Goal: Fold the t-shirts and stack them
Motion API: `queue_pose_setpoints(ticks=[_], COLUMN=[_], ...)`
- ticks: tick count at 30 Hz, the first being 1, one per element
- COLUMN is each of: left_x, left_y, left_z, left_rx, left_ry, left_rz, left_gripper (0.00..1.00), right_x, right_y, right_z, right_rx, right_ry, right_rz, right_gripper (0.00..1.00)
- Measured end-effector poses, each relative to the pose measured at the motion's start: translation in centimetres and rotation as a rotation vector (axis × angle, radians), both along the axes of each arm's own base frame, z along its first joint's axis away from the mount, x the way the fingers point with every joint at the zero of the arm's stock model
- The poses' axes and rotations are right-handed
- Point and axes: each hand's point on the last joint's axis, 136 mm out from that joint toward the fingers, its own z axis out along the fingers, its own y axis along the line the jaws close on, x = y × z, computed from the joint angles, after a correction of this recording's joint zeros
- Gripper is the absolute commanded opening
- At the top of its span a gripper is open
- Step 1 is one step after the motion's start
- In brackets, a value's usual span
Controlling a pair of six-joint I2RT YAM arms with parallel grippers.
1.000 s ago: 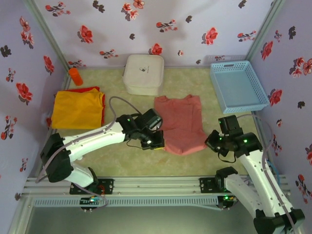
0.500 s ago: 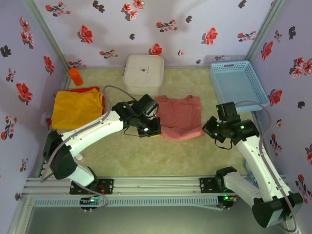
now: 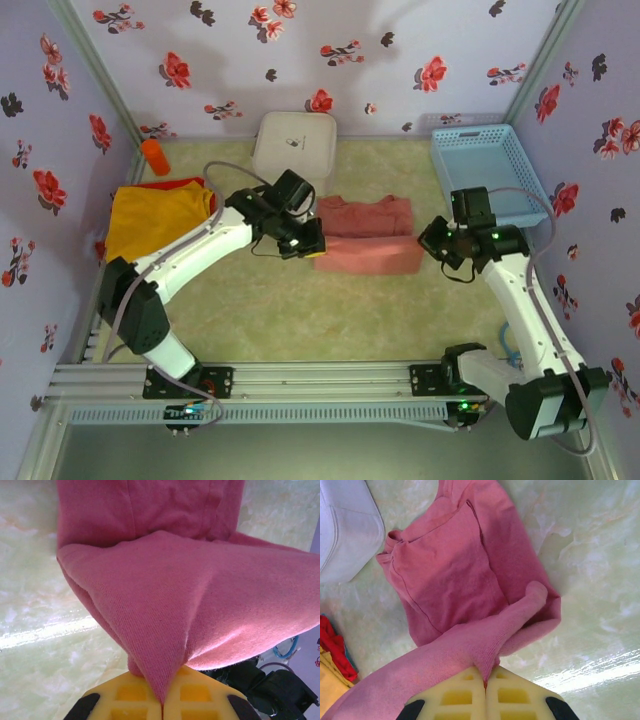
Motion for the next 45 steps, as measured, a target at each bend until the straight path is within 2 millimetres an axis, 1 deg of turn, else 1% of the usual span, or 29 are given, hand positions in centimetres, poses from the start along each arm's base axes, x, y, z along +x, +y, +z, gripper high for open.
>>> queue_pose_setpoints(ticks=[4, 8, 12, 15, 22, 27, 33, 41, 45], left_x=[1.6, 3.2, 4.2, 5.1, 7.3, 8.4, 9.2, 11.8, 12.8], left_y=[-0.5, -0.6, -0.4, -0.5, -0.5, -0.6, -0.7, -0.7, -0.8], left_z=[0.3, 0.2, -0.1, 0.1, 0.1, -0.9, -2.5, -4.0, -5.0], left_rx=[-0.009, -0.011, -0.009, -0.015, -0.013, -0.005, 0.001, -0.013, -0.015], left_ry=[-0.019, -0.021, -0.019, -0.024, -0.043, -0.031, 0.000, 0.027, 0.045], left_rz=[-0.010, -0.010, -0.009, -0.011, -0.018, -0.021, -0.022, 0.003, 0.009], left_gripper=[0.00, 0.00, 0.00, 0.00, 0.00, 0.00, 0.00, 0.00, 0.05], right_x=[1.2, 2.4, 3.0, 3.6, 5.9, 7.1, 9.0, 11.9, 13.0], right_y=[-0.1, -0.1, -0.2, -0.2, -0.1, -0.2, -0.3, 0.1, 0.0], right_z=[0.3, 0.2, 0.0, -0.1, -0.3, -0.9, -2.5, -4.2, -5.0], right_rx=[-0.004, -0.005, -0.007, -0.003, -0.012, -0.014, -0.012, 0.015, 0.021], right_ry=[-0.010, -0.018, -0.017, -0.019, -0.032, -0.027, 0.001, 0.019, 0.025], right_rz=[0.005, 0.006, 0.009, 0.011, 0.029, 0.030, 0.035, 0.043, 0.039], right_gripper=[0.00, 0.00, 0.00, 0.00, 0.00, 0.00, 0.00, 0.00, 0.00])
